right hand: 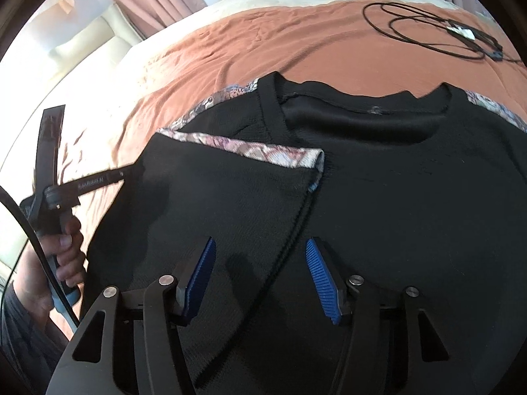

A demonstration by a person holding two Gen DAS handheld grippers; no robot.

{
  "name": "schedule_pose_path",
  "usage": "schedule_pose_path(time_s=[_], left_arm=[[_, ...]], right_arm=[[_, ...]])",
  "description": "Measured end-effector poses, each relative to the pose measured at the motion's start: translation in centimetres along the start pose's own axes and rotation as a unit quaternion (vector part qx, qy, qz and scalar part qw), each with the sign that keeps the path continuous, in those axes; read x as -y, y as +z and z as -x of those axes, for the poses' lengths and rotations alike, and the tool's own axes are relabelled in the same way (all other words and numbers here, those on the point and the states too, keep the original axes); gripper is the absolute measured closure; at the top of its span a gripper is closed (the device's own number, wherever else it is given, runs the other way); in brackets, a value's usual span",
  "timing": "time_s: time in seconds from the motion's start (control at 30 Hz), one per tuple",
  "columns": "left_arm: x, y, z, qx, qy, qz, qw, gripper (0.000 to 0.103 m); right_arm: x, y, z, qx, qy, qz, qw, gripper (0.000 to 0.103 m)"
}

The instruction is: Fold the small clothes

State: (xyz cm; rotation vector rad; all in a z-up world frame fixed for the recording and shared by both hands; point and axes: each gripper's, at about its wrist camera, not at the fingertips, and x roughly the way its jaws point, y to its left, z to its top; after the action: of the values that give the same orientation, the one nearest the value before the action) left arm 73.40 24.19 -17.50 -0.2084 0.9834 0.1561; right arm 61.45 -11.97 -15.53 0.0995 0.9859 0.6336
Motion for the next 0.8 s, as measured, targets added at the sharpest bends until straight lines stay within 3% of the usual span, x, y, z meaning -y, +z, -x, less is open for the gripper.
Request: schedule_pose_path(time_s=[0.07, 0.17, 0.23, 0.37, 0.43, 0.5, 0.53, 0.6, 0.7, 0.8], left_arm=[[-1.0, 0.0, -0.7, -0.011, 0.048, 0.013, 0.9987, 0.099], [-3.0, -0.6, -0.4, -0.017, 0.017, 0.054, 0.9983, 0.099], [-3.5, -1.1, 0.4, -0.015, 0.019, 0.050, 0.9985, 0.097], [-3.8, -2.3, 1.9, -0.022, 0.016, 0.047, 0.9985, 0.090], [-3.8, -2.7, 3.1, -0.018, 0.017, 0.047, 0.9986, 0.077], [-3.5, -3.3, 4.6, -0.008, 0.020, 0.047, 0.9987, 0.053], [-3.2, -3.6, 5.5, -0.003, 0.022, 0.045, 0.9987, 0.049], [-2.4, -4.2, 7.0, 0.006, 0.023, 0.039, 0.9989, 0.035], [-0.8, -5.6, 8.8, 0.007, 0.015, 0.019, 0.9997, 0.019], [0.2, -6.7, 9.9, 0.004, 0.005, 0.008, 0.9999, 0.008]], right_arm=[[-0.3, 0.0, -0.1, -0.002, -0.010, 0.005, 1.000, 0.047], [0.4, 0.1, 0.3, -0.001, -0.006, -0.010, 1.000, 0.041], [0.9, 0.2, 1.0, 0.005, -0.008, -0.016, 1.000, 0.034], [1.8, 0.0, 2.3, 0.006, -0.018, -0.018, 1.000, 0.032], [2.1, -0.3, 3.3, 0.005, -0.030, -0.017, 0.999, 0.032], [2.5, -0.7, 4.4, 0.004, -0.030, -0.019, 0.999, 0.027], [2.6, -0.9, 5.0, 0.004, -0.029, -0.022, 0.999, 0.021], [2.9, -1.6, 6.9, 0.011, -0.034, -0.023, 0.999, 0.018], [3.3, -2.3, 9.3, 0.019, -0.040, -0.024, 0.999, 0.001], [3.4, -3.3, 12.1, 0.026, -0.063, -0.010, 0.998, 0.000]])
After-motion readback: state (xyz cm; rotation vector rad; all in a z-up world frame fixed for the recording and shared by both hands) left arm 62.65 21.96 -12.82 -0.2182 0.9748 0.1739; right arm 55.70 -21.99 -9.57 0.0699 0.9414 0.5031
